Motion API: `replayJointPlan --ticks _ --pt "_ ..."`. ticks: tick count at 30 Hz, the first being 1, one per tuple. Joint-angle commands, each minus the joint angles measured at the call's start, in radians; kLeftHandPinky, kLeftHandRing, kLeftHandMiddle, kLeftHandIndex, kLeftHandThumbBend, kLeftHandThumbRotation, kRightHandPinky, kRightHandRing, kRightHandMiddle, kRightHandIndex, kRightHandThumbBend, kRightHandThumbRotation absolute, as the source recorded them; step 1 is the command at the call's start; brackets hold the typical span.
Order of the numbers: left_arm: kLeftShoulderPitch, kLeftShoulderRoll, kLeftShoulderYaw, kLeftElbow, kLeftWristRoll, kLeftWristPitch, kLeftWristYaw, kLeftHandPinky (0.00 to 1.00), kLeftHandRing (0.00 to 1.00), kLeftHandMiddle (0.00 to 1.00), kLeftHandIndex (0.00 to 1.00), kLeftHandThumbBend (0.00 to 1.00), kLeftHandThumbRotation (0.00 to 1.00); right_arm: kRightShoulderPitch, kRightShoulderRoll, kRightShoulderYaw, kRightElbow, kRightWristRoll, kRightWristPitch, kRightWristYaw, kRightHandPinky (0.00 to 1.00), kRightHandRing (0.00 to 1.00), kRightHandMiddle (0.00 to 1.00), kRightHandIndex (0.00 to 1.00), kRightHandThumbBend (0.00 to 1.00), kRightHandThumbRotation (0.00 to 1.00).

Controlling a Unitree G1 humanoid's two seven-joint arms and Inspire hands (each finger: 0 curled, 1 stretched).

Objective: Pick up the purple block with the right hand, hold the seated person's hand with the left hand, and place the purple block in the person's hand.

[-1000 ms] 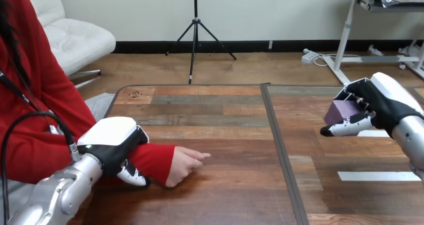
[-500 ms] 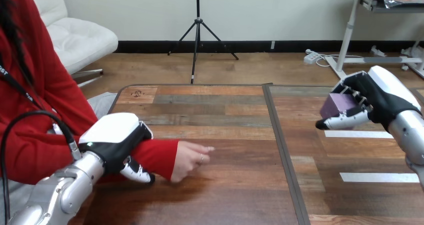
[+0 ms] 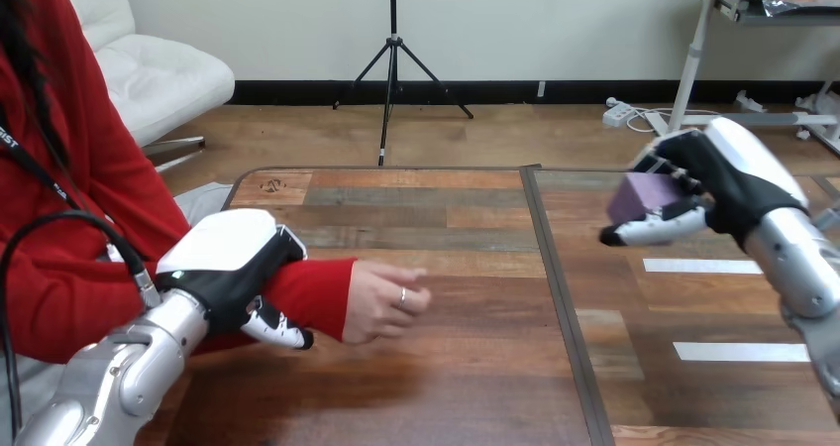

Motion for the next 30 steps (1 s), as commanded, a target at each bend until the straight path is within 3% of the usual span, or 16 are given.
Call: replayJointPlan --ticks 1,9,30 --pt "-0.189 -0.051 0.08 -0.16 -0.056 -0.041 0.07 0.21 0.27 0.33 0.33 0.7 0.0 -0.059 0.03 -0.026 -0.112 0.036 -0.013 0.005 0.46 0.45 0.48 0.49 0.75 0.0" --pt "-0.227 -0.08 0.081 -0.15 -0.064 -0.059 0.077 0.22 0.27 0.33 0.33 0.68 0.0 -0.062 0.047 -0.025 -0.15 0.038 -0.01 0.016 0.44 0.44 0.48 0.48 0.75 0.0" --pt "-0.317 -0.163 0.073 -0.132 -0.053 -0.037 0.092 0.21 0.26 0.32 0.32 0.69 0.0 -0.073 0.104 0.001 -0.26 0.02 0.034 0.052 0.4 0.42 0.47 0.48 0.74 0.0"
